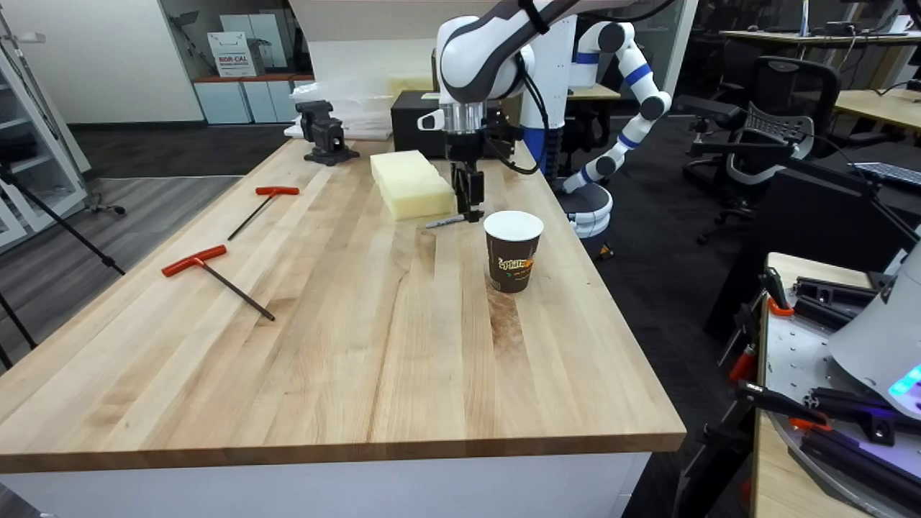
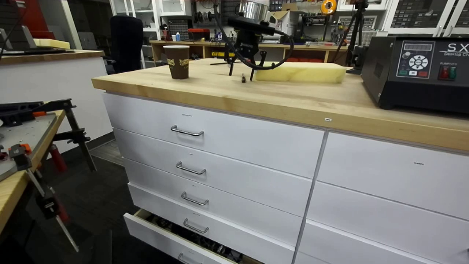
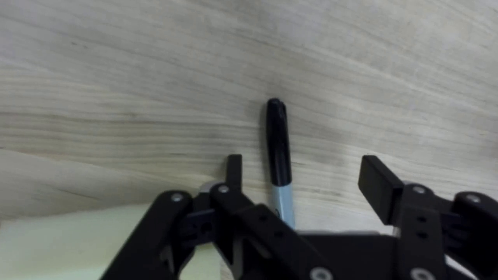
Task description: Pick the pen and put it in the cup
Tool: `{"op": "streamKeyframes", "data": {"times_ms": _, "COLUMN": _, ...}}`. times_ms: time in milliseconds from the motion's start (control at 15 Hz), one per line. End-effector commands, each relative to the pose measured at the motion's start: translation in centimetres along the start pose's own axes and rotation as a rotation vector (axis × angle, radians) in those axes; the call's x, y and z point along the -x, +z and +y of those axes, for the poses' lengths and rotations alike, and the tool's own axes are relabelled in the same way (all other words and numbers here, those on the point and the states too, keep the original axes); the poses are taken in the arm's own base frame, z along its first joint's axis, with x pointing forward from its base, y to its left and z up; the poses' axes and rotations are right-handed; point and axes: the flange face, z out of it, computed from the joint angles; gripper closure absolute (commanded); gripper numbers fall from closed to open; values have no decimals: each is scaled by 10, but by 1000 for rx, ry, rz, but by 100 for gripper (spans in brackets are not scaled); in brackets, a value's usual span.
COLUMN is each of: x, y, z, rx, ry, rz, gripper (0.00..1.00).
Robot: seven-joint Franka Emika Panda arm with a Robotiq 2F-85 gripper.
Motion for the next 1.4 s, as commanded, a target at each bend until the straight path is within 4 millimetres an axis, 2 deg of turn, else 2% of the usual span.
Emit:
{"op": "streamKeyframes", "data": {"times_ms": 0, "x": -4, "y": -2, "z": 16, "rx": -19, "ry": -19, "rz": -10, "gripper": 53}}
{"op": "streamKeyframes", "data": {"times_ms": 467, "x": -8, "y": -26, "z": 23, "rx": -5, "ry": -20, "rz": -25, "gripper": 97}}
{"op": "streamKeyframes", "data": {"times_ms": 733, "x": -11, "y": -51, "z": 20, "rx": 8, "ry": -24, "rz": -39, "gripper": 100}}
{"op": "streamKeyframes", "data": {"times_ms": 867, "x": -11, "y": -63, "z": 18, "rx": 21, "ry": -29, "rz": -43, "gripper": 99}}
{"op": "streamKeyframes", "data": {"times_ms": 1000, "x": -10, "y": -67, "z": 18, "rx": 25, "ry": -22, "rz": -46, "gripper": 73}}
{"op": "streamKeyframes", "data": {"times_ms": 1333, "x": -4, "y": -63, "z": 20, "rx": -8, "ry": 18, "rz": -64, "gripper": 43}}
